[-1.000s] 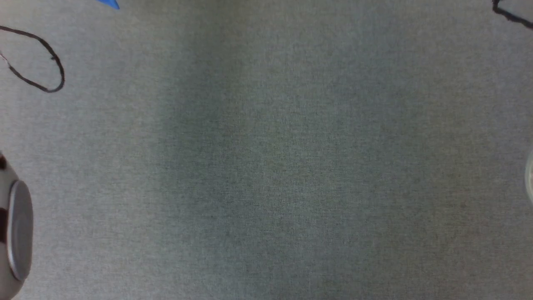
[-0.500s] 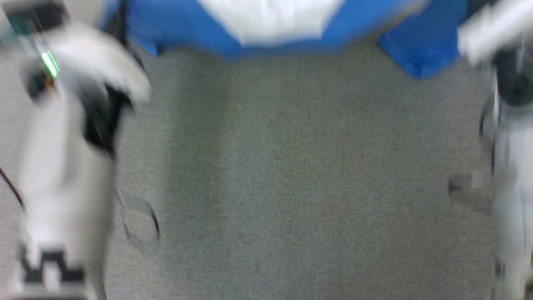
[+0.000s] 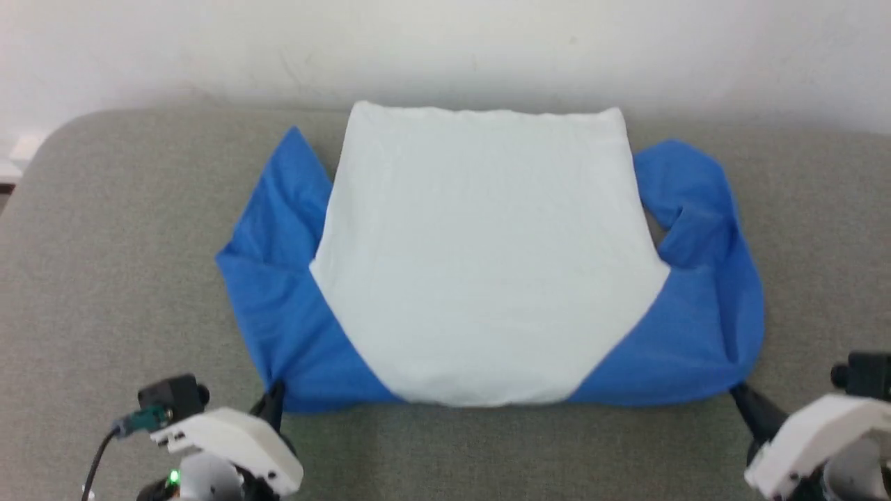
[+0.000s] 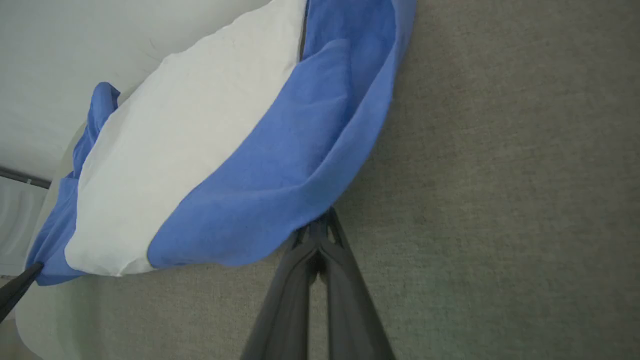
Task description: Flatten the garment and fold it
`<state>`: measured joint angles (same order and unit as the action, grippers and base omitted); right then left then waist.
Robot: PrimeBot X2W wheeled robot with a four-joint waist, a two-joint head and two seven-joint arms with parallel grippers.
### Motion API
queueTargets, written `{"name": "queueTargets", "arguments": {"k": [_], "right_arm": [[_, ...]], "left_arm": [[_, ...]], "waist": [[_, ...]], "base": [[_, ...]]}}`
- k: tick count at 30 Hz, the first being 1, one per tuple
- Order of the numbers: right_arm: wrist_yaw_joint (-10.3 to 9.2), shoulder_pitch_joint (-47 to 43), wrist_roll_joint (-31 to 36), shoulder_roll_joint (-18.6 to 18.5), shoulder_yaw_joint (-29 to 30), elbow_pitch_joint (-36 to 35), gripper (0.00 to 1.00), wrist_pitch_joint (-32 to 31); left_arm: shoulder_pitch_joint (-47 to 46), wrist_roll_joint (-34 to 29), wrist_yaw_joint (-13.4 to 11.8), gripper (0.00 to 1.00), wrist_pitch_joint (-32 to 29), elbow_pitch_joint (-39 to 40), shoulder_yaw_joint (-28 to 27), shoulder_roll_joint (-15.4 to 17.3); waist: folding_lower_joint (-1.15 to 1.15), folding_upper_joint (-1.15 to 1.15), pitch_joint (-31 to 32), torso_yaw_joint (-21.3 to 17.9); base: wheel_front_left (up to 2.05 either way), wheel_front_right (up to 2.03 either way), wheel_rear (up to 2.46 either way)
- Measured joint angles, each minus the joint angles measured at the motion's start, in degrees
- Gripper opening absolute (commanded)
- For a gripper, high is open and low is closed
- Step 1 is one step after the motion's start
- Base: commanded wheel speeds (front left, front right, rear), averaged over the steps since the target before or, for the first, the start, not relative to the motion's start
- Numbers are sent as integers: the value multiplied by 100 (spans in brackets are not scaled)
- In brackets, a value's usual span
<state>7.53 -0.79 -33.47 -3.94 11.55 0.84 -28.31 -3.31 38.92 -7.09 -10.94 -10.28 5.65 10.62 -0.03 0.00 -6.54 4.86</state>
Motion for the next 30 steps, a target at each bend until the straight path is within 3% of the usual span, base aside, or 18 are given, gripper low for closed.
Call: {"name": "queueTargets", "arguments": {"k": [9,17,18,19,20,21,26,30], "right_arm": [[2,-1180,991,54,96,-891,0,-1211],[1,-1157,1485,65,-391,-694,0,-1839],[1,-1129,1500,68,-415,-617,0,-1831],[1,-1105,1532,71,-419,-545,5,-1794],[1,-1091,1538,71,-416,-494,67,-1752],[1,-1082,1538,71,-422,-457,100,-1703],[1,-1018,1428,87,-194,-476,100,-1459],[1,-1020,1319,88,219,-824,100,-1475]], "left_arm": [[941,-209,-650,0,-942,765,185,287],[988,-212,-716,0,-1325,546,392,252],[975,-212,-715,34,-1323,498,393,240],[955,-203,-715,100,-1311,459,385,227],[925,-200,-714,100,-1263,422,379,223],[890,-200,-714,100,-1239,398,366,224],[845,-115,-770,100,-1203,520,212,269],[917,-102,-1033,100,-1290,961,-46,472]], "waist": [[1,0,456,78],[3,0,400,52],[3,0,393,50],[3,0,386,52],[3,0,378,53],[3,0,370,52],[3,0,376,45],[3,0,402,4]], "base": [[0,0,0],[0,0,0],[0,0,0],[0,0,0],[0,0,0],[0,0,0],[0,0,0],[0,0,0]]}}
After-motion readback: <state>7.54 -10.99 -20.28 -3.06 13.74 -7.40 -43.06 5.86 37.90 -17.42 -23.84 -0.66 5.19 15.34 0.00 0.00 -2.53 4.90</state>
